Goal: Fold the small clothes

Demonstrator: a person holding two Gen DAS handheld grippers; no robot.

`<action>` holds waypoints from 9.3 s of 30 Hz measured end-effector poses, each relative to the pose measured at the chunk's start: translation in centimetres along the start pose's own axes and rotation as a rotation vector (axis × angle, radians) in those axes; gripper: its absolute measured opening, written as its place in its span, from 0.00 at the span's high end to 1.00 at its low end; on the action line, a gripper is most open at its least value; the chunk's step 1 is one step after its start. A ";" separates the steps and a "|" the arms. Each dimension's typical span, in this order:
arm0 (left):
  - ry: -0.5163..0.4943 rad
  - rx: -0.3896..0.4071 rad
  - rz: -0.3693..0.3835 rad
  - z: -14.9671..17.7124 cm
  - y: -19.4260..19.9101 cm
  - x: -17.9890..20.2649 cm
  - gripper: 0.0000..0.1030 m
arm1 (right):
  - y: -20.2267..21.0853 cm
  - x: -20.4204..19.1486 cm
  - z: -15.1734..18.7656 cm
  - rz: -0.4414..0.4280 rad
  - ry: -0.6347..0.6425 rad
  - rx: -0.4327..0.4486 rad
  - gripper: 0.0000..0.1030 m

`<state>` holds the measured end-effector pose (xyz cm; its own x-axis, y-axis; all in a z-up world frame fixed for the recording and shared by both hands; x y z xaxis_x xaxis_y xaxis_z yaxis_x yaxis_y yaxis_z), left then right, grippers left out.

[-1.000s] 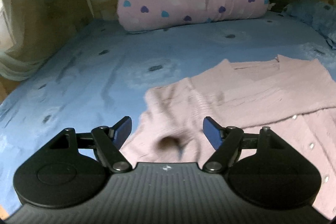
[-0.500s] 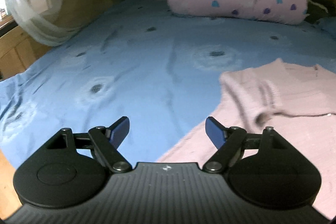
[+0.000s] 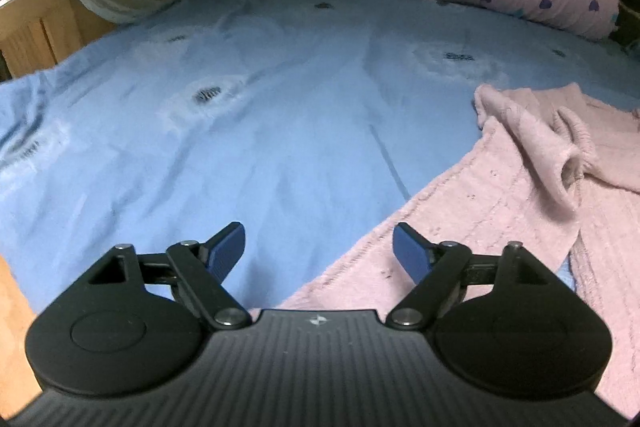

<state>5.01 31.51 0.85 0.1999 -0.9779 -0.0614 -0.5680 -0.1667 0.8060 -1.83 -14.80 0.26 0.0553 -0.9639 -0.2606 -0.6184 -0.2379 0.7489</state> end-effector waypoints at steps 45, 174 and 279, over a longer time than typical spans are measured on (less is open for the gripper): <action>0.253 0.076 0.125 -3.7 5.6 0.8 0.90 | 0.8 -0.1 0.5 -0.063 -0.041 0.042 0.42; -0.373 -0.123 0.390 -3.9 -2.8 46.1 0.47 | -2.0 6.2 2.1 -0.146 -0.177 0.062 0.43; 0.011 0.042 0.104 -2.5 -4.2 22.6 0.13 | -2.3 4.1 -23.5 0.084 0.014 0.200 0.89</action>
<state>13.86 10.44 -2.43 0.1469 -0.9888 0.0283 -0.6189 -0.0695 0.7824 18.21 -20.97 11.79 0.0071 -0.9811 -0.1932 -0.7643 -0.1299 0.6316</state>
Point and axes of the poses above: each gripper's, at about its wrist camera, not at the fingertips, and y roughly against the way its jaws point, x to its right, z to its underside, the point moved 8 cm from there along -y, roughly the way its jaws point, and after that the axes turned 11 degrees about -x, right-handed, at the moved point
